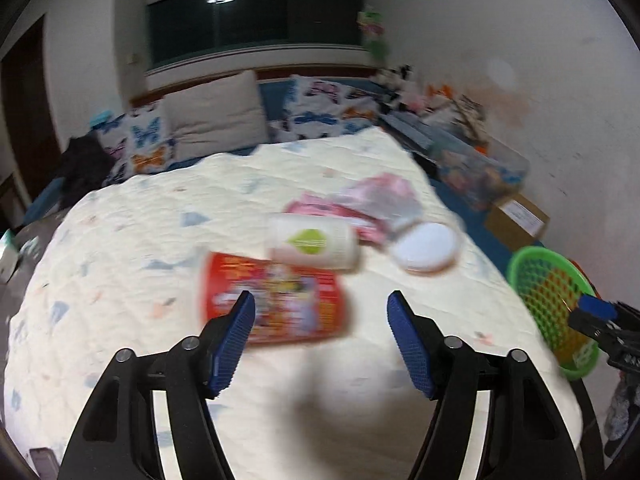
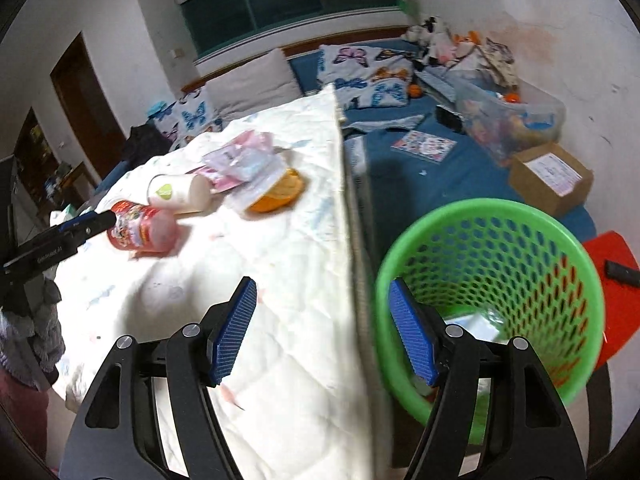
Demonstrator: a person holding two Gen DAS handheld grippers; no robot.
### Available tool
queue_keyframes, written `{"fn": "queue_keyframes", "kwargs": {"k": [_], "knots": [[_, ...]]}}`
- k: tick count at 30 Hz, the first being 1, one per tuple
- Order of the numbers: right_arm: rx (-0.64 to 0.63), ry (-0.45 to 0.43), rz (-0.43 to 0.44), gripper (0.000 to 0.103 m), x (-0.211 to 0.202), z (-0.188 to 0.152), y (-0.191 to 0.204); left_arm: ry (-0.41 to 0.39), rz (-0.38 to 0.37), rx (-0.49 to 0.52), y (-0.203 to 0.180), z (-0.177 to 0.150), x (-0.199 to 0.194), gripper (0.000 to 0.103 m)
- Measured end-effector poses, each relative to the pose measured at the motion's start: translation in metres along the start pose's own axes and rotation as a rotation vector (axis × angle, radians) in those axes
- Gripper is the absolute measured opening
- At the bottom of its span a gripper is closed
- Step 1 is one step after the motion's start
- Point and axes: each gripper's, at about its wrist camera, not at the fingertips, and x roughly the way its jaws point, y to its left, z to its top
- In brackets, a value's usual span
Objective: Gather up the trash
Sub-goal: 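Return both tools to the mattress toward the red cup and plastic bag, then grasp the red cartoon cup rim with the left tool while the right tool grasps the clear plastic bag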
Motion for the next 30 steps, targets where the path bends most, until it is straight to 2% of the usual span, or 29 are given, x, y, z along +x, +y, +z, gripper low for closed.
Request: {"fn": "queue_keyframes", "kwargs": {"k": [6,12,14,22,25,30], "knots": [[-0.044,0.010,0.033,0.071,0.012,0.009,0.029,0.012,0.039,-0.066,0.049,0.004,0.010,0.074],[-0.081,0.019,0.059,0.071,0.022,0.016,0.049,0.053,-0.039,-0.106,0.076,0.000,0.029,0.074],[-0.096,0.024,0.061,0.071,0.026,0.016,0.056,0.077,-0.104,-0.116,0.080,0.001,0.040,0.074],[-0.108,0.047,0.061,0.071,0.038,0.016,0.065,0.121,-0.251,-0.131,0.089,-0.002,0.065,0.074],[-0.114,0.055,0.062,0.071,0.040,0.016,0.067,0.132,-0.286,-0.128,0.089,-0.004,0.072,0.069],[-0.127,0.059,0.063,0.071,0.043,0.017,0.072,0.132,-0.346,-0.118,0.083,-0.007,0.071,0.054]]}}
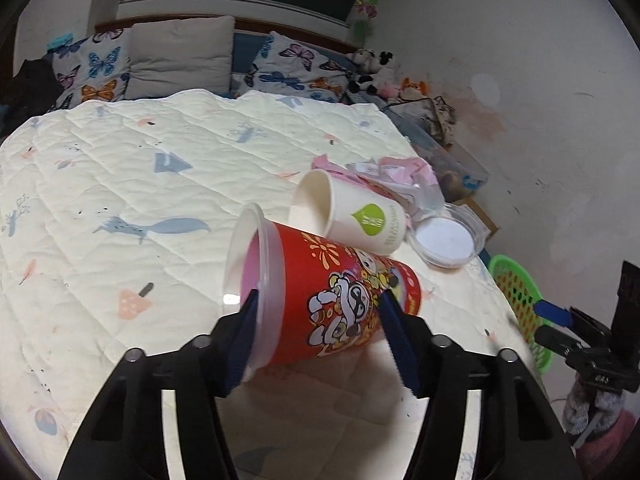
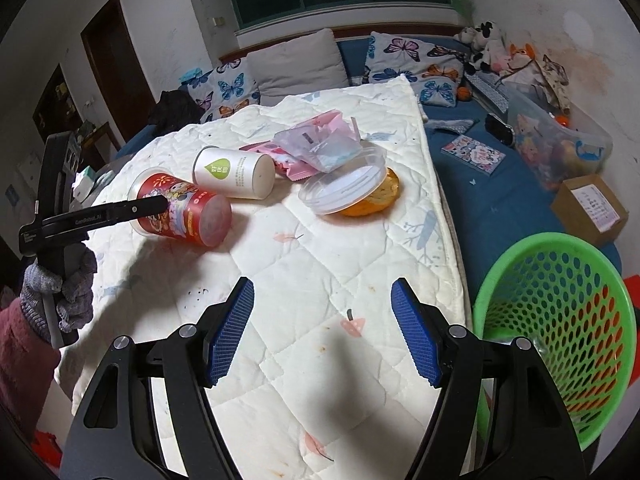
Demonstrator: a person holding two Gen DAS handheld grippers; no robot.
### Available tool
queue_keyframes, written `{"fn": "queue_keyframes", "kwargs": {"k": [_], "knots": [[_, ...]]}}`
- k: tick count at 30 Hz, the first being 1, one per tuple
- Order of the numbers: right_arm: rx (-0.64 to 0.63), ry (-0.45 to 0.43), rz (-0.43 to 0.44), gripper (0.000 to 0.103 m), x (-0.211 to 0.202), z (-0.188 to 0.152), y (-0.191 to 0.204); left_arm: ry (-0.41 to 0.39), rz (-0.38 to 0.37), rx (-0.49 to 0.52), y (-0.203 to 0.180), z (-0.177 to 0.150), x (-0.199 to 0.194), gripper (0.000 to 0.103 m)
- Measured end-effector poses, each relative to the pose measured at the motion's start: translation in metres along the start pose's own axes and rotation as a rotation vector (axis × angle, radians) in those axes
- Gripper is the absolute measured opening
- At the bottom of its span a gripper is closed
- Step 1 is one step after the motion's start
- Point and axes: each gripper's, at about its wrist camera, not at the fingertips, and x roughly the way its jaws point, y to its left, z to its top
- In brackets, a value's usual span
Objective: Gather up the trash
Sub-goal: 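Grasp the red cartoon cup rim with the left tool while the right tool grasps the clear plastic bag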
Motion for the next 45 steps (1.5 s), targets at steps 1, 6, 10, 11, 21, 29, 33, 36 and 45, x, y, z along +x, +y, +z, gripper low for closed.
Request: {"fn": "queue_keyframes", "kwargs": {"k": [1,6,10,11,21,29,33,36,45], "knots": [[-0.001,0.001,0.001,0.071,0.000,0.000,0.000,0.004,-0.006,0.009,-0.002,-0.001,-0.001,0.048],[-0.007,0.005,0.004,0.071,0.005,0.002,0.003,0.020,-0.035,0.049,-0.015,-0.013,-0.007,0.031],[-0.012,0.003,0.006,0.071,0.009,0.007,0.004,0.022,-0.012,0.079,-0.027,-0.019,-0.006,0.030],[-0.013,0.003,0.006,0.071,0.011,0.009,0.005,0.023,-0.008,0.072,-0.027,-0.019,-0.005,0.030],[-0.034,-0.004,-0.003,0.071,0.029,0.039,0.006,-0.016,-0.011,0.059,-0.036,-0.022,-0.009,0.010],[-0.076,-0.009,0.022,0.078,0.054,0.083,0.012,-0.040,0.011,0.076,-0.041,-0.028,-0.024,0.005],[-0.084,-0.002,0.038,0.082,0.074,0.107,0.014,-0.053,0.010,0.052,-0.036,-0.028,-0.032,0.005],[-0.067,0.015,0.046,0.083,0.093,0.124,0.013,-0.068,0.016,0.050,-0.035,-0.027,-0.039,0.005],[0.036,0.141,0.048,0.084,0.156,0.152,-0.007,-0.088,0.023,0.038,-0.028,-0.022,-0.049,0.005]]}}
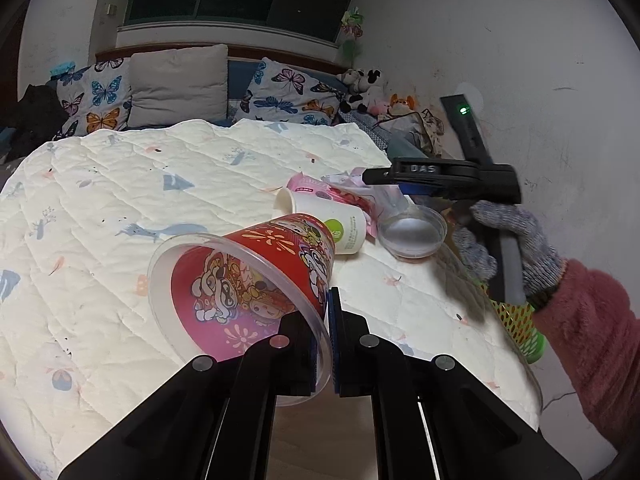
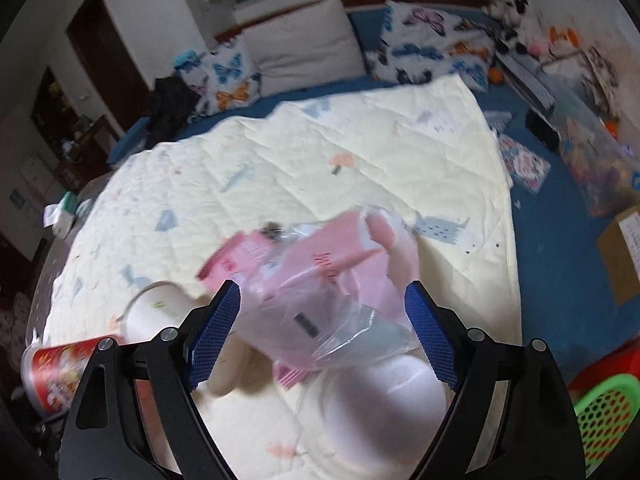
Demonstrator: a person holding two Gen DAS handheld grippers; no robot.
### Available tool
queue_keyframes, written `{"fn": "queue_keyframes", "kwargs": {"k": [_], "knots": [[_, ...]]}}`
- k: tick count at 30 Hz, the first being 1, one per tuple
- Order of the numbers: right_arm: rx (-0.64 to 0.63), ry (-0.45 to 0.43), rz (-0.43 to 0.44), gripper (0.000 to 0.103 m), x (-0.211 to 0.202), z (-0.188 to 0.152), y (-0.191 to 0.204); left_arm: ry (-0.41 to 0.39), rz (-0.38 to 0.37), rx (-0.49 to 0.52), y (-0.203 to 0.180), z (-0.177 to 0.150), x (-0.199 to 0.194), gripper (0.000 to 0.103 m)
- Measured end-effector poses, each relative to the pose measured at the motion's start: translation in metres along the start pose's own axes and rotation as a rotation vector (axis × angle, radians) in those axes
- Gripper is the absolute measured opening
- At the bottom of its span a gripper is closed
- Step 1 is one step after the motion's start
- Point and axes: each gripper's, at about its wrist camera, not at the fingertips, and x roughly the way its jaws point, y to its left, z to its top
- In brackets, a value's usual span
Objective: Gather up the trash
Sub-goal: 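Grasp the red cartoon cup rim with the left tool while the right tool grasps the clear plastic bag, then lift the clear plastic bag with the right tool while the left tool holds the red cup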
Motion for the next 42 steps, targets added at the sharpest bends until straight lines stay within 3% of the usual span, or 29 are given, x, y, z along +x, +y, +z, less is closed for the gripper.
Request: {"fn": "queue_keyframes", "kwargs": {"k": [8,14,22,23,24,28,35,42], "knots": [[0.045,0.055,0.058,0.084,0.020,0.004,-0.010,-0.005,-0.003,-0.004,0.002,0.000,-0.001,0.005],[0.023,0.057,0.044,0.081,0.020,0.004,-0.008,-0.011,-0.003,-0.004,-0.001,0.000,-0.005,0.005],[0.000,0.047,0.061,0.062,0.016,0.003,-0.002,-0.008,-0.004,-0.007,-0.001,-0.001,-0.005,0.005],[-0.002,0.044,0.064,0.049,0.015,0.003,0.000,-0.008,-0.003,-0.009,0.000,-0.001,-0.005,0.005],[-0.003,0.046,0.077,0.048,0.013,0.003,0.000,-0.009,-0.002,-0.011,0.000,-0.001,-0.006,0.005],[-0.010,0.039,0.086,0.048,0.006,0.003,0.001,-0.012,0.001,-0.013,0.001,-0.002,-0.007,0.005],[0.024,0.027,0.110,0.073,-0.004,0.010,-0.005,-0.015,0.000,-0.009,0.001,-0.002,-0.008,0.005],[0.075,0.071,0.121,0.079,0.007,0.015,-0.012,-0.013,-0.007,-0.014,0.002,-0.003,-0.006,0.005]]}}
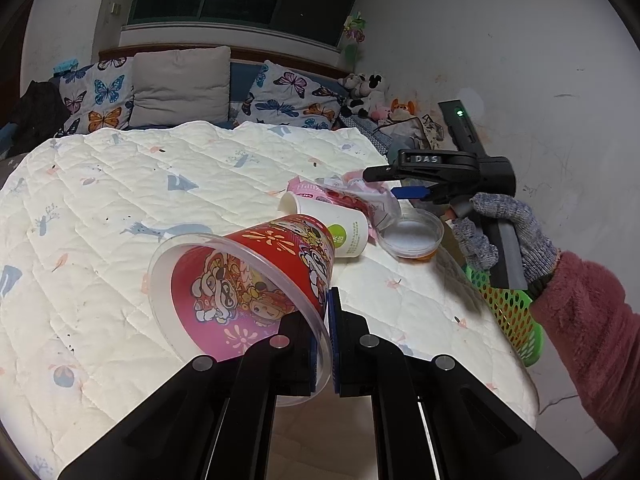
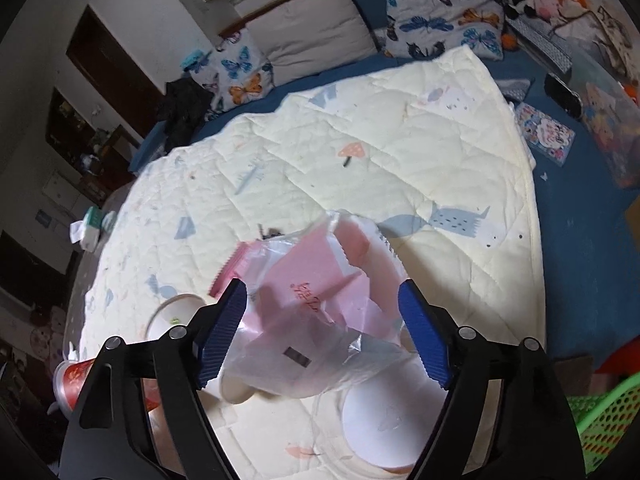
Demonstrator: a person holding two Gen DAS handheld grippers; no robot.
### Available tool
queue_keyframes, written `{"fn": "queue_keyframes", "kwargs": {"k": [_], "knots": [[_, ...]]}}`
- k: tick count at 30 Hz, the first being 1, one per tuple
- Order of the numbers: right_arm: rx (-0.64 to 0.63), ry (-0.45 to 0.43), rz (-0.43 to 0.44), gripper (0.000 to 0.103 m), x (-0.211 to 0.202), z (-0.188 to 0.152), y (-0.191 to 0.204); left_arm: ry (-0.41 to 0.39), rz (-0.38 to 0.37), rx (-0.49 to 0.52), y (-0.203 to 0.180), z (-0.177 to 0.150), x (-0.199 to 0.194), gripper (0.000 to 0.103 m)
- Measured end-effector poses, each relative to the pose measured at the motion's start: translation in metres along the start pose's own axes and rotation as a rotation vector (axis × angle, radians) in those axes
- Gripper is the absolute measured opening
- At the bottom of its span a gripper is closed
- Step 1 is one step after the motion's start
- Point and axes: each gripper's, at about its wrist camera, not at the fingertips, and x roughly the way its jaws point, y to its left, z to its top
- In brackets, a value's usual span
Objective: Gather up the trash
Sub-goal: 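Lift the clear plastic bag with the right tool while the left tool holds the red cup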
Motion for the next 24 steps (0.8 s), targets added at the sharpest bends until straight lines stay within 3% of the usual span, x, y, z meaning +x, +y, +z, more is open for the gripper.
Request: {"fn": "queue_keyframes", "kwargs": {"k": [7,20,24], "knots": [[0.035,0.028,-0.011,0.083,0.011,-0.002,-0.005,0.003,0.002,-0.008,0.003,-0.001,0.000,0.005],[-0.046,0.048,-0.022,0.085,0.004,-0.010,0.012,-0.002,0.000,-0.010,0.001,0.000,-0.003,0.005],[-0.082,0.033,-0.026,0.090,-0.007,-0.011,0.018,-0.006,0.002,-0.017,0.003,0.000,-0.004,0.005]]}}
